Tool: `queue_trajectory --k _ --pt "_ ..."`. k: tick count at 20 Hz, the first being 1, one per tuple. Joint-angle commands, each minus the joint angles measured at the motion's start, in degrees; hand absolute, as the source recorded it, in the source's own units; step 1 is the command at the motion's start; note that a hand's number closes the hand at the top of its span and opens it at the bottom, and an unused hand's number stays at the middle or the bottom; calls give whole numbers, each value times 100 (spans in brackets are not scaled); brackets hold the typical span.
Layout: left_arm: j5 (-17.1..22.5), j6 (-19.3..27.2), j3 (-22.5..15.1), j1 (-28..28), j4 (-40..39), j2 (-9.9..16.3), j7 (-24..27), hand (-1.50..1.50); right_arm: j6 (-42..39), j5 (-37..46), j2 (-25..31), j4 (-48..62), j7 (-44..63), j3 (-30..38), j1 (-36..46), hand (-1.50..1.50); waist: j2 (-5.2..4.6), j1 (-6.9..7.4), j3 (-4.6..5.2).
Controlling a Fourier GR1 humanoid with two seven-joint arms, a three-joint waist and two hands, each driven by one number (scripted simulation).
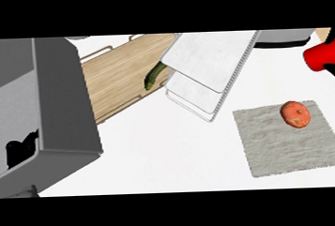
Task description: Pick the can from the placemat and place it in the tiered shelf
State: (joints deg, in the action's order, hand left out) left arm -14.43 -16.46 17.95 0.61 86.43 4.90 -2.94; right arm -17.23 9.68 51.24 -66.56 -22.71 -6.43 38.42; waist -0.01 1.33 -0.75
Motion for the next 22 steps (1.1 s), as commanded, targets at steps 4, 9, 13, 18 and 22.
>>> queue_trajectory --k 4,9,13,18,22 --pt "-370 -112 -694 340 -572 -467 -44 0 -220 -52 -494 719 538 110 1401 150 -67 23 85" --pt "-268 -232 -603 211 -445 -364 71 0 -74 310 -698 1489 650 104 2171 150 -76 89 82" --pt "-311 -188 -629 354 -489 -469 -29 0 328 593 -1412 2045 1012 -78 2709 150 -102 132 82" --pt "-228 27 -918 249 -554 -471 21 0 343 960 -1659 2568 723 -307 3239 150 -125 140 84" --pt "-282 -60 -870 368 -495 -470 -68 0 470 1278 -2100 3022 547 -552 3524 150 -150 188 82"
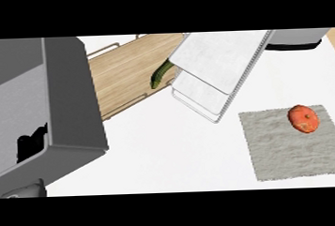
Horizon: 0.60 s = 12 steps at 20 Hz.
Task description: Pick the can from the placemat and place it in the tiered shelf
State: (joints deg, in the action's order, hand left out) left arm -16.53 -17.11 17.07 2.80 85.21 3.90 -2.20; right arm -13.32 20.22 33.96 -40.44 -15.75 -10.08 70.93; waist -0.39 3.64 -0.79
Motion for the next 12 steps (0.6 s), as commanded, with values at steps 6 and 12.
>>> queue_trajectory --k 6,12 --pt "-151 -102 -707 -17 -324 -372 -89 0 355 641 -1128 1083 47 -421 626 150 -106 21 88" --pt "-82 -107 -590 177 -473 -376 -79 0 -160 218 -1738 1759 -173 -79 596 150 -140 10 87"
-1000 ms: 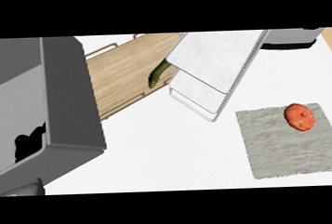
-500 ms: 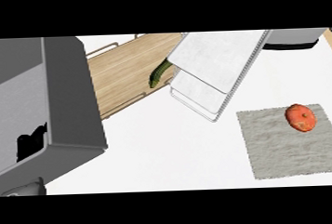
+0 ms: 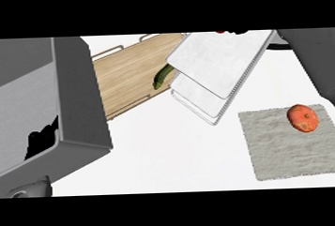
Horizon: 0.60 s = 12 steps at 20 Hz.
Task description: Pick the can from the placemat and place it in the tiered shelf
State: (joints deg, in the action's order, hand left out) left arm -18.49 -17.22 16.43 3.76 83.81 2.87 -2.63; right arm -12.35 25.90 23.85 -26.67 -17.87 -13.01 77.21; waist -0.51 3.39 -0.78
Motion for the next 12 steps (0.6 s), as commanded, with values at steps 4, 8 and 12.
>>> queue_trajectory --k 4,8,12 --pt "39 -203 -468 41 -169 -274 -44 0 -1157 -1383 -1016 995 608 1072 -155 -150 -138 51 78" --pt "53 -188 -370 -17 -272 -274 67 0 -1459 -2036 -1053 1306 806 1760 41 -150 -112 -20 79" --pt "79 -17 -606 56 -201 -275 -74 0 -1256 -2446 -858 1463 825 2296 287 -150 -131 -5 75"
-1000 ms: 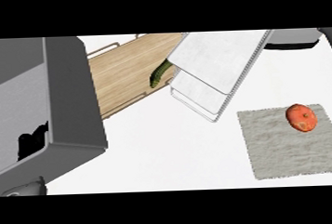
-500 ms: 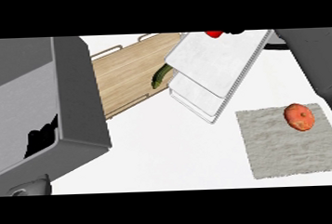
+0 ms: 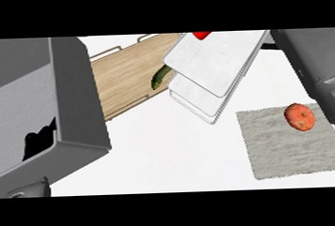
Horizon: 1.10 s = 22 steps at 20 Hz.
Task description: Pick the can from the placemat and place it in the tiered shelf
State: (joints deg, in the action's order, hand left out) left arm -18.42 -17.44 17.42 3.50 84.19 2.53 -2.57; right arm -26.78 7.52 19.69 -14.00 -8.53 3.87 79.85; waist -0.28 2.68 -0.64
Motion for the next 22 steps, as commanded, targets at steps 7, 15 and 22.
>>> queue_trajectory --k 7,15,22 --pt "107 -151 -534 -74 -154 -242 31 0 1408 -1205 226 295 -157 1476 117 -150 -146 54 61" --pt "133 -158 -651 -15 -84 -244 -120 0 1466 -1115 1755 540 37 1593 -295 -150 -219 40 51" --pt "133 -87 -651 281 -217 -244 -152 0 700 -1151 2268 513 -391 1669 -604 -150 -306 163 38"
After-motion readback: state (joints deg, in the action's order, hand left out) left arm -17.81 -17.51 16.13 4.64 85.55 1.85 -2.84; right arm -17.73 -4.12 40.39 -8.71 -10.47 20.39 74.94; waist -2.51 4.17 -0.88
